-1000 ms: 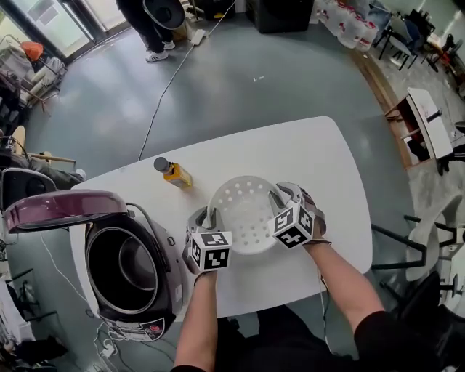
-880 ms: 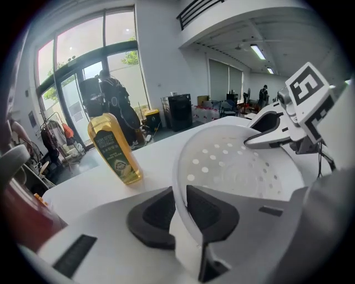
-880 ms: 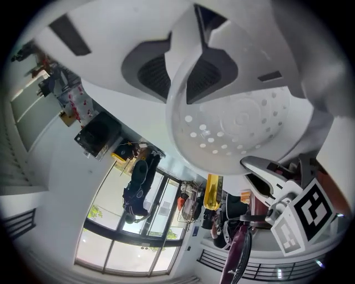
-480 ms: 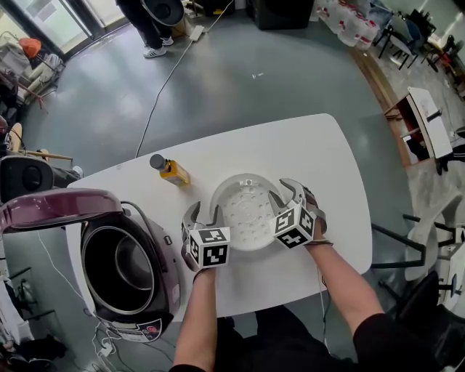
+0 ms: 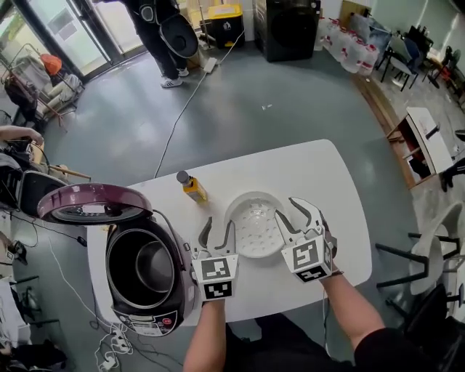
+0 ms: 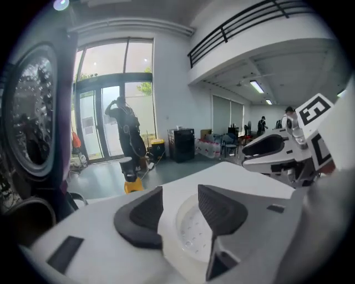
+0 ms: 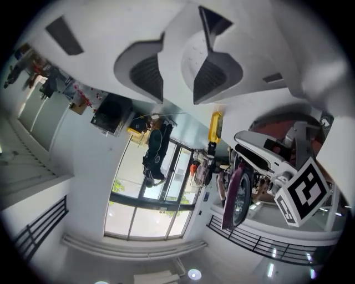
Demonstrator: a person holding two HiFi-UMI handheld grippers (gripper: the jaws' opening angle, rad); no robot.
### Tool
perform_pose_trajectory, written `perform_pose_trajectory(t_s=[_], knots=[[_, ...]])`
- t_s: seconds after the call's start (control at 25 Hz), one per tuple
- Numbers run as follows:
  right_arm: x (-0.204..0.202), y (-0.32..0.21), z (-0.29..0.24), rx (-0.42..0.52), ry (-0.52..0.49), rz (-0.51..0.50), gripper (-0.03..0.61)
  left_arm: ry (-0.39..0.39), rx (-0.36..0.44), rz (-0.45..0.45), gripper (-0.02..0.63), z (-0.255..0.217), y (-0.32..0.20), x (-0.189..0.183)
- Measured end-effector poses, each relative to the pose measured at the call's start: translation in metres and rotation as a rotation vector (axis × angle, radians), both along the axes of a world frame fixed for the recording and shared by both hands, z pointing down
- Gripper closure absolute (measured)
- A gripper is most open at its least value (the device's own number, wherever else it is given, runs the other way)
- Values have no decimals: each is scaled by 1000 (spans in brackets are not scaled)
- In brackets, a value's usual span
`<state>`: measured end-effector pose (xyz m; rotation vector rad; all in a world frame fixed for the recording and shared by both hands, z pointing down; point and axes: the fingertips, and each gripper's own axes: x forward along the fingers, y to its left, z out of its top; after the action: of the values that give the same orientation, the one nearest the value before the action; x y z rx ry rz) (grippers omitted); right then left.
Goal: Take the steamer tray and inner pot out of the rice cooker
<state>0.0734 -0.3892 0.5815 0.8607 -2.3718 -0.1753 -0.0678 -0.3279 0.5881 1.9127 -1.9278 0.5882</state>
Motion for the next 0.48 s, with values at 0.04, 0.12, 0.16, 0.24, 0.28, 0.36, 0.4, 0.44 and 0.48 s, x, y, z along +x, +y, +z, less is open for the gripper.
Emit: perform_pose_trajectory(t_s=[0.04,0.12,0.16,0.24,0.28,0.36,0.4,0.44,0.48], knots=[[-1,7,-18,13,-32,-8,408,10,27,2,414,-18,5,1],[-3,22,-53,23,-114,-19,408,29,76,11,411,-53,17,3],[-6,30,-69,25,-159,-26,408,37,101,13,402,-70,24,2],[-14,46,-95,31,-228,-48,408,40,141,12,354,-101,41,-5],[-20,55,-105,35,-253,-65,408,39,158,8,330,-114,50,-10],[-35,70,-119,39,-296,-102,407,33,184,-4,249,-131,66,-23],[-43,78,-124,38,-316,-118,383,25,193,-14,180,-137,74,-31],[-52,86,-128,34,-335,-132,337,18,201,-26,117,-143,83,-40],[-61,94,-132,25,-356,-143,279,12,207,-39,89,-147,93,-49]])
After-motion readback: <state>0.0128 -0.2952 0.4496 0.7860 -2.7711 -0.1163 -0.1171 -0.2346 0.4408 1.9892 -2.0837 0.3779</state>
